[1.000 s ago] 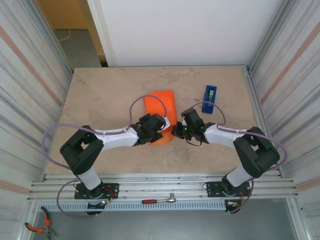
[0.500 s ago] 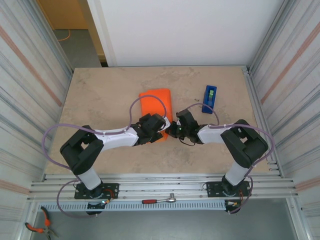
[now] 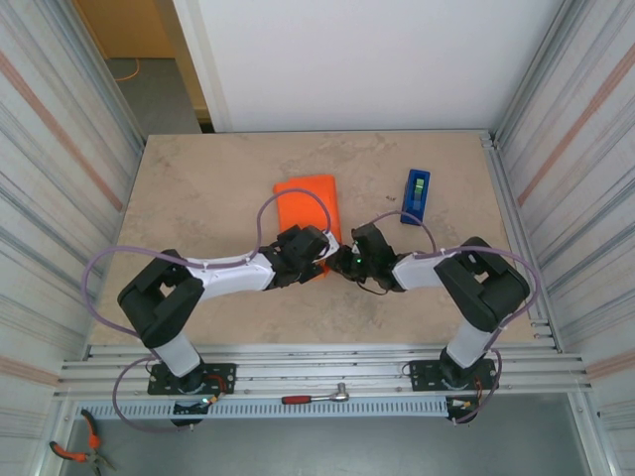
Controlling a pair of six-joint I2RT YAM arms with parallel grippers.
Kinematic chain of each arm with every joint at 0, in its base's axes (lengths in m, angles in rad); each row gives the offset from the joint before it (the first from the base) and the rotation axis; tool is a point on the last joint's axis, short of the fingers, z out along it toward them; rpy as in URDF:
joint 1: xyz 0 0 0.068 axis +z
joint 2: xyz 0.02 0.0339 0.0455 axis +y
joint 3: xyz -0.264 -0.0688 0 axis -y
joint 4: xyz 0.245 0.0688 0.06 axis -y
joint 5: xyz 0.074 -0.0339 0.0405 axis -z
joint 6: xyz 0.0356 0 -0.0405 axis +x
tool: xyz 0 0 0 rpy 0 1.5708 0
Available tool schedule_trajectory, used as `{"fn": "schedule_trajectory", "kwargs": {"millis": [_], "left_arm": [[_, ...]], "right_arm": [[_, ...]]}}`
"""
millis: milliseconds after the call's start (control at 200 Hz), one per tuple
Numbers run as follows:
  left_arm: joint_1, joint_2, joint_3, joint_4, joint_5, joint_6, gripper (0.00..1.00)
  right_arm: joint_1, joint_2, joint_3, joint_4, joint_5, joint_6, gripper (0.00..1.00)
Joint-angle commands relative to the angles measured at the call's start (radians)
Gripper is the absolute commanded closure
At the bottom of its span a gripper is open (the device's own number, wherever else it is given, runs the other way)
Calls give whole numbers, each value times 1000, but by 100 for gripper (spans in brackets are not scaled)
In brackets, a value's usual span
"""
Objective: Wrap the gift box in paper
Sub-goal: Fold the wrapping paper for the gift box.
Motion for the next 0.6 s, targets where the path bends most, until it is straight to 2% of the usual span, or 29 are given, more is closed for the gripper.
{"fn": "schedule_trajectory", "kwargs": {"millis": [0, 135, 351, 596], "left_arm": [[-4, -96, 0, 6, 3, -21, 11], [22, -176, 8, -4, 24, -54, 11], [148, -186, 75, -65, 98, -127, 11], [256, -74, 165, -135, 155, -153, 11]], "right_arm": [[-22, -112, -35, -96, 22, -35, 65], [-58, -224, -81, -186, 54, -70, 63], [-113, -309, -112, -266, 63, -96, 65], [-112, -229, -73, -254, 45, -115, 99]]}}
